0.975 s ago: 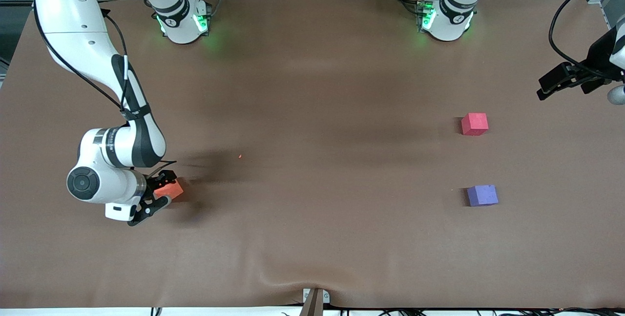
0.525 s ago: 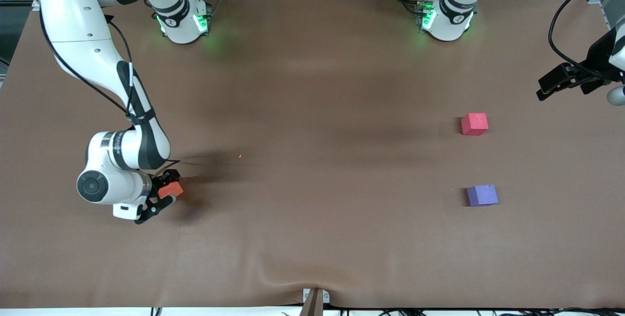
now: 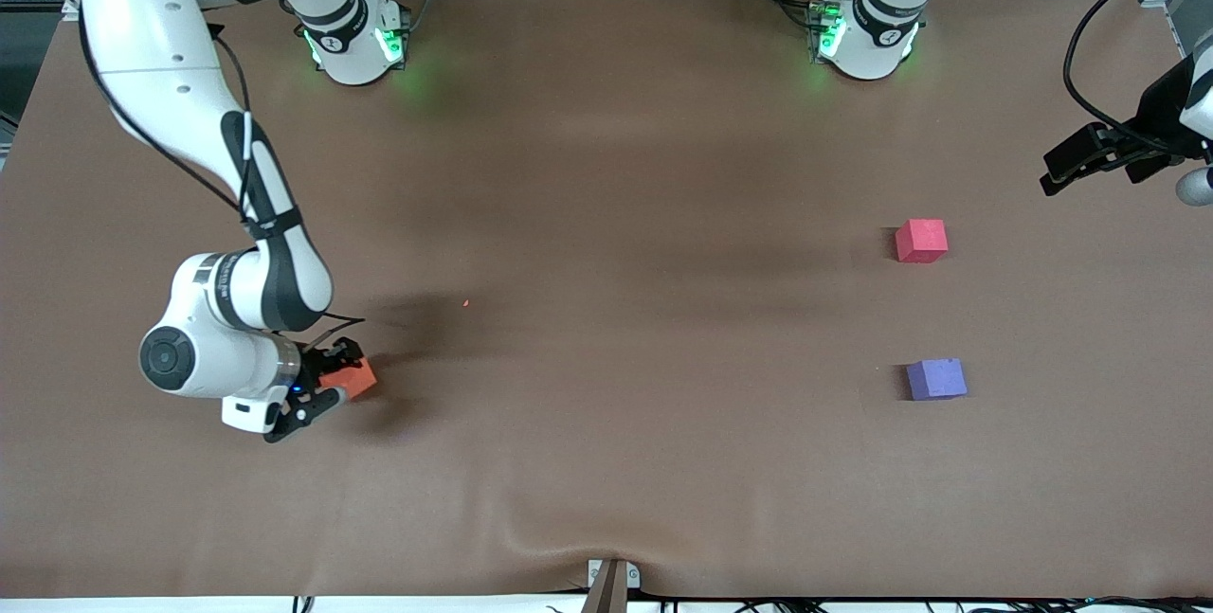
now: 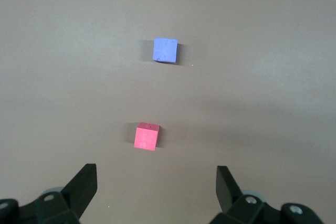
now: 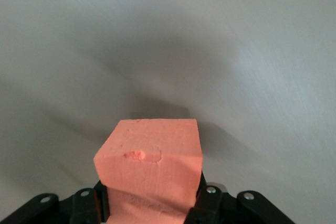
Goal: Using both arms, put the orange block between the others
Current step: 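Close the right gripper on the orange cube, then carry the orange cube with the right gripper while the left gripper approaches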
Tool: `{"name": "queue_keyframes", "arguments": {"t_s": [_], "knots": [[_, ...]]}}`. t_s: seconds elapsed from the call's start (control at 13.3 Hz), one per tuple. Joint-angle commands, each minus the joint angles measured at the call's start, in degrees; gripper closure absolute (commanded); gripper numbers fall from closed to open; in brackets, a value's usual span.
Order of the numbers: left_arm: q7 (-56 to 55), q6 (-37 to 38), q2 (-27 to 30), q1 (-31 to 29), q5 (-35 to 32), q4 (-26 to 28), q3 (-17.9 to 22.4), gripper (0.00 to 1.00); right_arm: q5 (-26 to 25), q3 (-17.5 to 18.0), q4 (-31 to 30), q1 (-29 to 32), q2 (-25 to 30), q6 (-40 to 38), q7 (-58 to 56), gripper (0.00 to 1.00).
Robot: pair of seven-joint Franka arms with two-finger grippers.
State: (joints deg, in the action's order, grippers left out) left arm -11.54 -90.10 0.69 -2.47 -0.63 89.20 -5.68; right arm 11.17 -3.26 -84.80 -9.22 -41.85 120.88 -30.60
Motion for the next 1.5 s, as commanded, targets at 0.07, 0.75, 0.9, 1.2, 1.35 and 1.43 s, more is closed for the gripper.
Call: {"name": "queue_keyframes", "arguments": {"t_s": [0.07, 0.75, 0.9, 1.2, 1.35, 1.43], "knots": [[1.26, -1.30, -0.08, -0.61, 0.63, 0.10, -0.30, 0.00, 1.49, -0.34, -0.28, -10.00, 3.70, -0.20, 20.43, 0.59], [1.26, -2.88, -3.59, 0.18, 0.63, 2.11, -0.82, 0.00, 28.36, -0.51, -0.28, -32.60, -0.07, 15.16, 49.49, 0.51], [0.56, -4.20, -4.47, 0.88, 0.63, 4.48, -1.87, 0.00, 29.70, -0.51, 0.07, -36.29, -1.65, 16.05, 49.06, 0.51], [-0.15, -7.89, -7.54, 0.89, 0.63, 9.66, -5.30, 0.00, 29.62, -0.60, 1.04, -39.91, -3.58, 17.02, 48.70, 0.39], [-1.28, -10.26, -8.16, 1.15, 0.37, 12.56, -6.62, 0.00, 29.62, -0.60, 1.04, -40.53, -3.94, 17.29, 48.62, 0.17], [-2.16, -11.05, -8.43, 1.50, 0.37, 13.79, -7.06, 0.00, 29.53, -0.60, 0.96, -40.62, -3.94, 17.72, 48.70, 0.00]]}}
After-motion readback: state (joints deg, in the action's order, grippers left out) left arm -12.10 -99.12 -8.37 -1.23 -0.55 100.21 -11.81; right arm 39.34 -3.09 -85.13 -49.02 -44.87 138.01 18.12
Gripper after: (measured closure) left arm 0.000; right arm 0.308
